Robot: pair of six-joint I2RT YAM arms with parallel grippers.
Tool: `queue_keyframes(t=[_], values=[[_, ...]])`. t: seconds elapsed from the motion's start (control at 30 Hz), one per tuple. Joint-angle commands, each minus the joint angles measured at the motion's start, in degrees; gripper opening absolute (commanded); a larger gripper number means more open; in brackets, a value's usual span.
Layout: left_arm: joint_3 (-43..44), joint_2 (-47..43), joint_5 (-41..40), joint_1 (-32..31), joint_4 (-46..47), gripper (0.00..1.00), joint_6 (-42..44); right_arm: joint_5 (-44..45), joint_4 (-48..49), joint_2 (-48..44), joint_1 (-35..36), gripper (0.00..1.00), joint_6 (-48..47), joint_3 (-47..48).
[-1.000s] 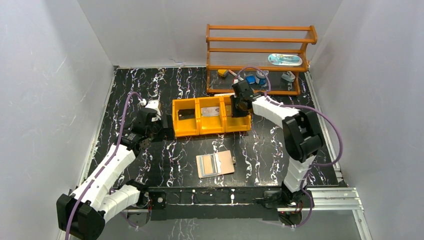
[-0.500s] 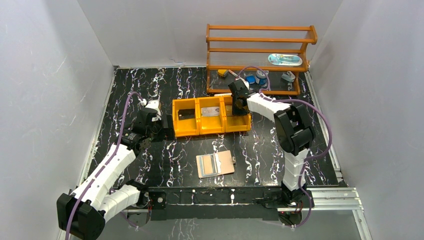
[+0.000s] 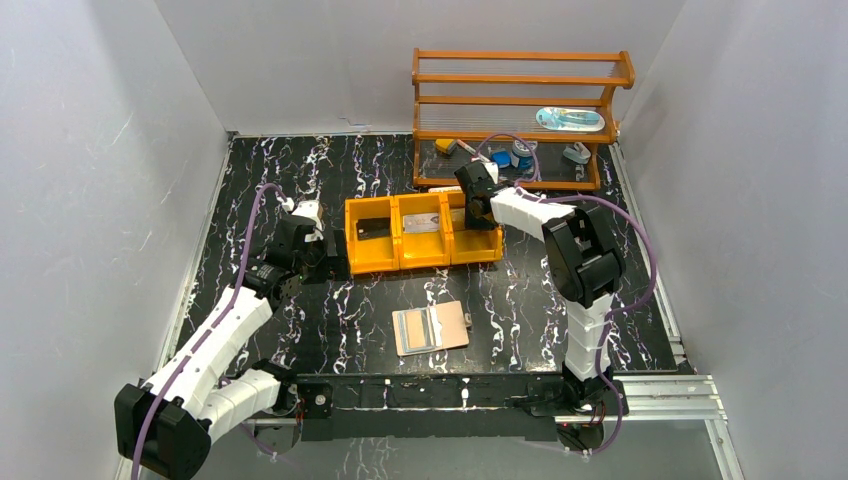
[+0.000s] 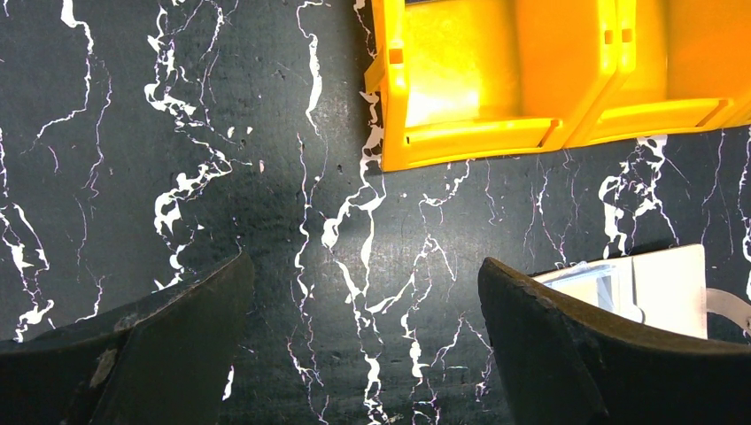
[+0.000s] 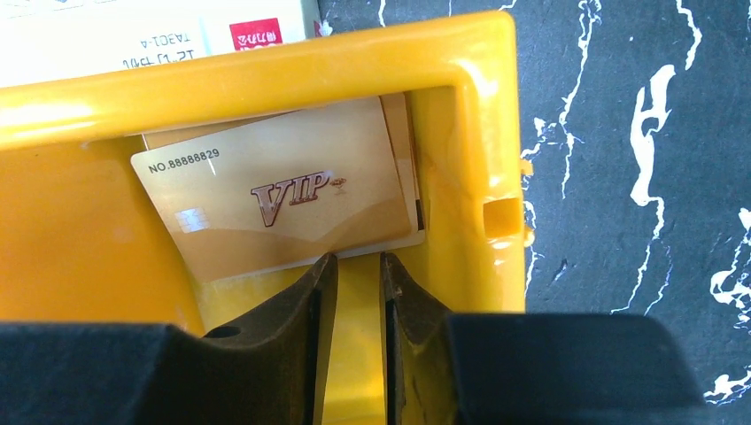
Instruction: Take the credit cards out of the card holder
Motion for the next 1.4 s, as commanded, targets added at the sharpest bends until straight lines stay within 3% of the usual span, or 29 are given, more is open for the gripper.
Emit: queue_keyframes(t=[0.0, 0.4, 0.63, 0.8, 0.97, 1.13, 1.37], values=[[-0.1, 0.0, 0.5, 0.2, 0.5, 0.98, 0.9, 2.0, 1.8, -1.6, 0.2, 0.33, 0.1, 0.8], [-0.1, -0.4, 0.5, 0.2, 0.5, 0.98, 0.8, -4.3, 2.8, -10.6, 0.3, 0.41, 0.7, -1.5], [-0.1, -0.9, 0.0, 0.2, 0.2, 0.98, 0.6, -13.9, 4.7, -26.1, 2.1, 0.48, 5.0, -13.1], [0.2, -1.5, -3.3, 0.1, -0.9, 0.98, -0.6, -12.9, 4.3, -35.1, 11.6, 0.52, 12.5, -23.0], [0.1, -2.4, -6.1, 0.2, -1.9, 0.98, -2.3, -6.3, 0.8, -36.8, 23.8, 0.56, 20.9, -26.8], [0.1, -1.8, -7.4, 0.2, -2.4, 0.98, -3.2, -4.6, 0.2, -34.8, 32.0, 0.55, 28.5, -27.5], [0.4, -0.1, -6.0, 0.2, -1.8, 0.98, -2.7, -2.3, -3.0, -25.8, 37.4, 0.58, 31.4, -23.2]])
